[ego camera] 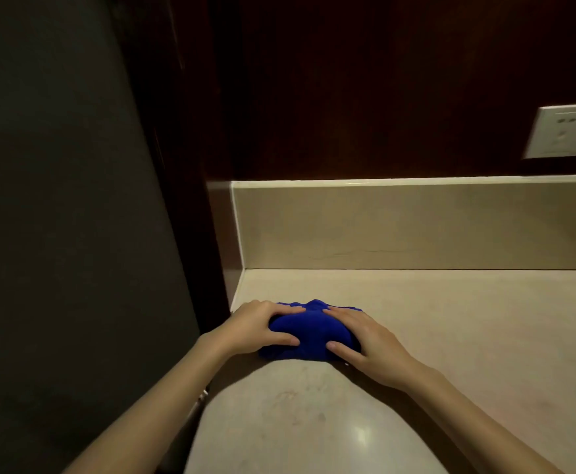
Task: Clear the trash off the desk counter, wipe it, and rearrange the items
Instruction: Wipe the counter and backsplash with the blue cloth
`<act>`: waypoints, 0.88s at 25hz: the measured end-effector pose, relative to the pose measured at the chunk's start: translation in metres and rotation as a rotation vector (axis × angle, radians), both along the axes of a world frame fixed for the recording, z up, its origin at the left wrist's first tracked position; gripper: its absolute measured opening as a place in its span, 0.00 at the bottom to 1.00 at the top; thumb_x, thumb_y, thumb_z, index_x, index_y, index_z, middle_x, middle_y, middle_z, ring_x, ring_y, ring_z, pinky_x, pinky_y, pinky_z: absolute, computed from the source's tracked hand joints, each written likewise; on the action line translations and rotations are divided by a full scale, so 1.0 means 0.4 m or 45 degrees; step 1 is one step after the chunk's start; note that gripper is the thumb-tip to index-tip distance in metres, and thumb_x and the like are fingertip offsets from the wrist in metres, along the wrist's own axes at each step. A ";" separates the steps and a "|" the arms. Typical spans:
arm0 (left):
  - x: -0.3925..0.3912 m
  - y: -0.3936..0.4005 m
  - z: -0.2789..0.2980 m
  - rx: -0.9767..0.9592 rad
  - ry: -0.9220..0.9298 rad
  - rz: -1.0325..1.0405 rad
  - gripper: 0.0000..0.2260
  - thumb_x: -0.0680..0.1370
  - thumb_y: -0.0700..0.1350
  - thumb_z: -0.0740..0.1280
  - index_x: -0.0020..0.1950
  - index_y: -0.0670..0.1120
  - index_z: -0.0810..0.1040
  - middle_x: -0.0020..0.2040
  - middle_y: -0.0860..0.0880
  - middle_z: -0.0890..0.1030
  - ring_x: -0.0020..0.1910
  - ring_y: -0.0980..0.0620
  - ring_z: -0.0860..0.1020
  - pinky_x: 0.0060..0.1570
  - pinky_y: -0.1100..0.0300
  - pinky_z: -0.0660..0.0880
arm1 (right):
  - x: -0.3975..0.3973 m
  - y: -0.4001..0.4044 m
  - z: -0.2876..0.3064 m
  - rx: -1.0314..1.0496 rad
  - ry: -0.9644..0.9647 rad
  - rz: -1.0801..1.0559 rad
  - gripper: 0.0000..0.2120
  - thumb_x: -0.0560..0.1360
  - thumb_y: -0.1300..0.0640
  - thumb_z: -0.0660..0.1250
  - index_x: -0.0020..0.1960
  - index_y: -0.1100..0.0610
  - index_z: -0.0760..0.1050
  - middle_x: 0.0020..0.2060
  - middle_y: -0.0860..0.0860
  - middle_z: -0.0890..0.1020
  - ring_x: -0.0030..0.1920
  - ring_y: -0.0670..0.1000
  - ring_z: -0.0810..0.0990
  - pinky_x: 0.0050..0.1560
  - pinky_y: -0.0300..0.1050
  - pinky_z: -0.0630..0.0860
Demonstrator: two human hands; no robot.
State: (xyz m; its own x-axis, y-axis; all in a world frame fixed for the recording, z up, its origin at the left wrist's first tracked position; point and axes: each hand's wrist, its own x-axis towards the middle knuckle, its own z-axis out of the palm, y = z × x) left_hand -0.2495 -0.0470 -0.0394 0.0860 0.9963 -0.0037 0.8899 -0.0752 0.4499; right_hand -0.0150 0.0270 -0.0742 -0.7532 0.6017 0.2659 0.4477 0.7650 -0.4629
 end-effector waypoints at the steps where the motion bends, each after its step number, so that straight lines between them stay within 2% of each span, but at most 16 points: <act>1: -0.032 -0.027 0.000 -0.007 -0.014 0.033 0.26 0.73 0.58 0.70 0.70 0.60 0.70 0.64 0.58 0.78 0.61 0.56 0.76 0.62 0.60 0.72 | -0.036 -0.012 0.002 0.001 -0.004 0.035 0.25 0.78 0.43 0.61 0.73 0.45 0.61 0.71 0.41 0.68 0.70 0.42 0.64 0.69 0.40 0.64; 4: -0.115 -0.110 -0.003 -0.023 -0.048 0.128 0.26 0.73 0.58 0.70 0.70 0.61 0.70 0.61 0.57 0.80 0.58 0.59 0.78 0.61 0.59 0.74 | -0.135 -0.048 0.007 0.001 -0.017 0.137 0.26 0.78 0.44 0.61 0.74 0.46 0.61 0.71 0.42 0.68 0.70 0.43 0.65 0.69 0.40 0.63; 7: -0.168 -0.181 -0.006 -0.028 -0.089 0.204 0.25 0.75 0.56 0.70 0.71 0.61 0.68 0.60 0.57 0.80 0.56 0.61 0.78 0.59 0.62 0.74 | -0.207 -0.078 0.008 0.010 -0.027 0.228 0.25 0.78 0.44 0.61 0.74 0.46 0.61 0.71 0.42 0.68 0.70 0.43 0.65 0.69 0.41 0.64; 14: -0.173 -0.224 -0.012 -0.030 -0.061 0.251 0.27 0.76 0.55 0.69 0.73 0.59 0.65 0.56 0.58 0.80 0.47 0.67 0.76 0.52 0.68 0.72 | -0.234 -0.090 -0.004 -0.010 -0.003 0.277 0.26 0.78 0.44 0.61 0.73 0.45 0.61 0.71 0.41 0.68 0.69 0.43 0.65 0.69 0.41 0.65; 16: -0.174 -0.225 -0.016 -0.037 -0.081 0.274 0.27 0.75 0.56 0.69 0.73 0.60 0.65 0.56 0.60 0.79 0.48 0.66 0.77 0.52 0.68 0.73 | -0.231 -0.089 -0.005 -0.015 0.005 0.282 0.26 0.77 0.43 0.62 0.73 0.45 0.61 0.71 0.41 0.68 0.69 0.42 0.66 0.68 0.40 0.65; 22: -0.133 -0.237 -0.017 -0.003 -0.044 0.336 0.29 0.75 0.57 0.69 0.74 0.58 0.63 0.64 0.55 0.78 0.57 0.60 0.77 0.61 0.62 0.73 | -0.214 -0.062 0.003 -0.116 0.014 0.342 0.27 0.76 0.43 0.64 0.72 0.45 0.64 0.69 0.41 0.71 0.67 0.42 0.69 0.68 0.45 0.68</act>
State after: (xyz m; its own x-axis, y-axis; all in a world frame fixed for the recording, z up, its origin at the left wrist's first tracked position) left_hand -0.3027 -0.1416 -0.0462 -0.1768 0.9842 -0.0076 0.8626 0.1587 0.4803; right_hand -0.1005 0.0021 -0.0730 -0.8861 0.4029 0.2290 0.2291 0.8104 -0.5392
